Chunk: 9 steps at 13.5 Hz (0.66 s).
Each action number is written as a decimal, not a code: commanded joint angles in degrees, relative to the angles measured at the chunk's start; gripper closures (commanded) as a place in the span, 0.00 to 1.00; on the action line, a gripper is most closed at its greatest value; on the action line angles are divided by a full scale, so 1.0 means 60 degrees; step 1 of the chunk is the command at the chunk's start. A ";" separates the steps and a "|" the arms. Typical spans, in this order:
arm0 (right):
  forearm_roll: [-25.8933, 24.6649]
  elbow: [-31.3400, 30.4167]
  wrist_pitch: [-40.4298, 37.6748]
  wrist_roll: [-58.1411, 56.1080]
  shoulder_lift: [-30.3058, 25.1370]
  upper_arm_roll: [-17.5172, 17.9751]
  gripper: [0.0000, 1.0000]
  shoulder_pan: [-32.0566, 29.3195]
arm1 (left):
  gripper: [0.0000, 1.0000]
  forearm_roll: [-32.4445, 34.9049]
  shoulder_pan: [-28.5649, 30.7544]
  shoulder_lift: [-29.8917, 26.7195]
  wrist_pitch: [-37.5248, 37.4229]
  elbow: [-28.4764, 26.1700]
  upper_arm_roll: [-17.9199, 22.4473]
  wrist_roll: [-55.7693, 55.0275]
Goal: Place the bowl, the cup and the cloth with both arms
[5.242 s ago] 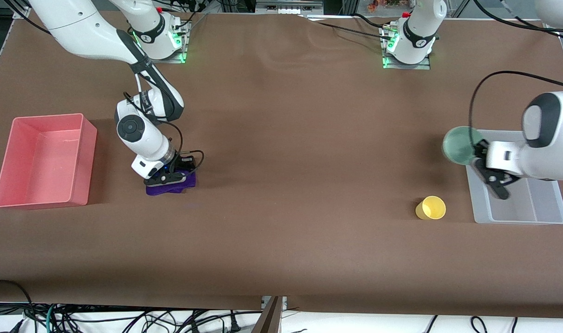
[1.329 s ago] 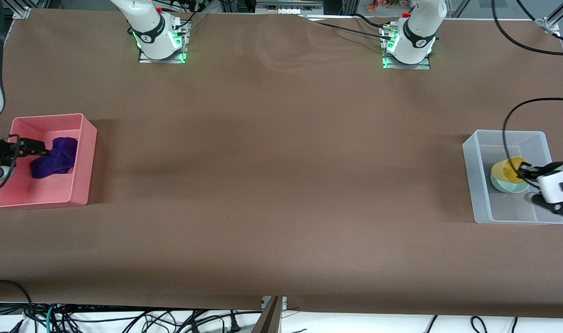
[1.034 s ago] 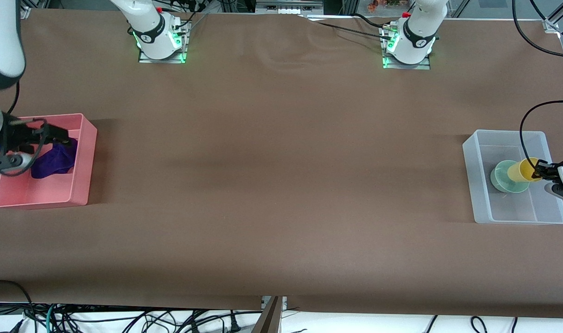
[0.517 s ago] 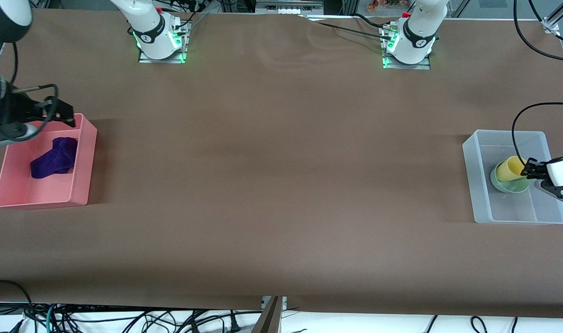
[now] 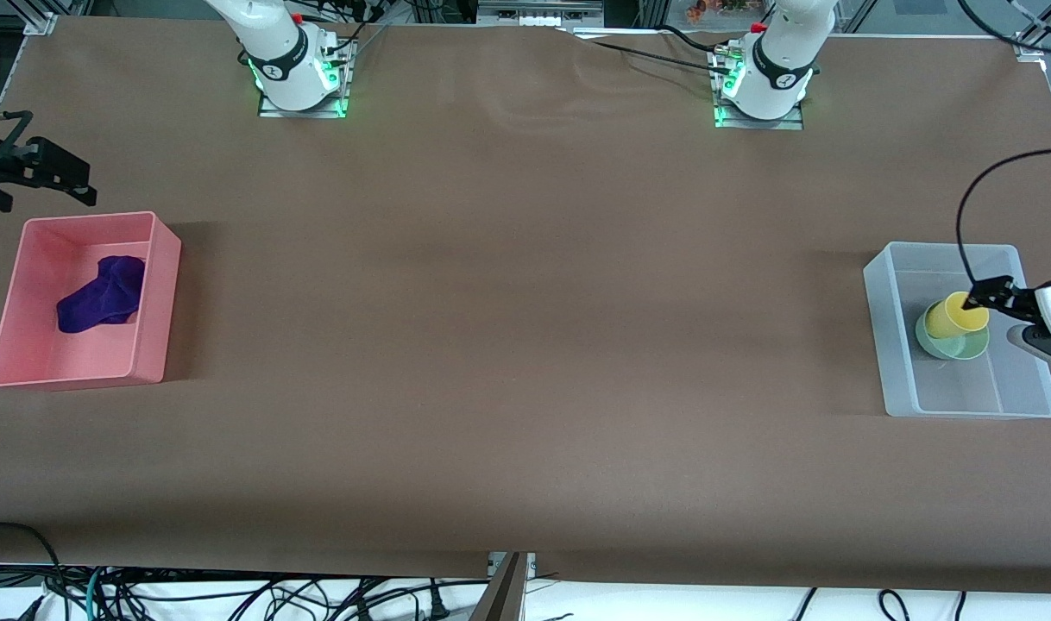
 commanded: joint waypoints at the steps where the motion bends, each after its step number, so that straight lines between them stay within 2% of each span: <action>1: 0.0241 -0.0034 -0.0381 0.0417 -0.0054 0.0018 0.00 0.0016 | 0.00 -0.0212 0.0022 -0.0759 -0.1275 0.0007 -0.1120 -0.1961; 4: 0.0227 -0.0034 -0.0397 0.0374 0.0049 0.0018 0.00 0.0016 | 0.00 -0.0666 0.0008 -0.0878 -0.2670 0.0900 -0.2366 -0.4364; 6: 0.0227 -0.0020 -0.0353 0.0344 0.0122 0.0003 0.00 0.0016 | 0.00 -0.0666 -0.0108 -0.1373 -0.2688 0.0918 -0.2692 -0.4912; 7: 0.0212 0.0010 -0.0324 0.0344 0.0137 0.0032 0.00 0.0031 | 0.00 -0.0695 -0.0733 -0.1463 -0.2687 0.0946 -0.2431 -0.4884; 8: 0.0212 0.0010 -0.0294 0.0344 0.0137 0.0032 0.00 0.0031 | 0.00 -0.0826 -0.1523 -0.1812 -0.2513 0.0888 -0.1384 -0.4927; 9: 0.0212 0.0010 -0.0280 0.0358 0.0137 0.0032 0.00 0.0046 | 0.00 -0.1509 -0.2633 -0.2280 -0.2077 0.0612 -0.0054 -0.5058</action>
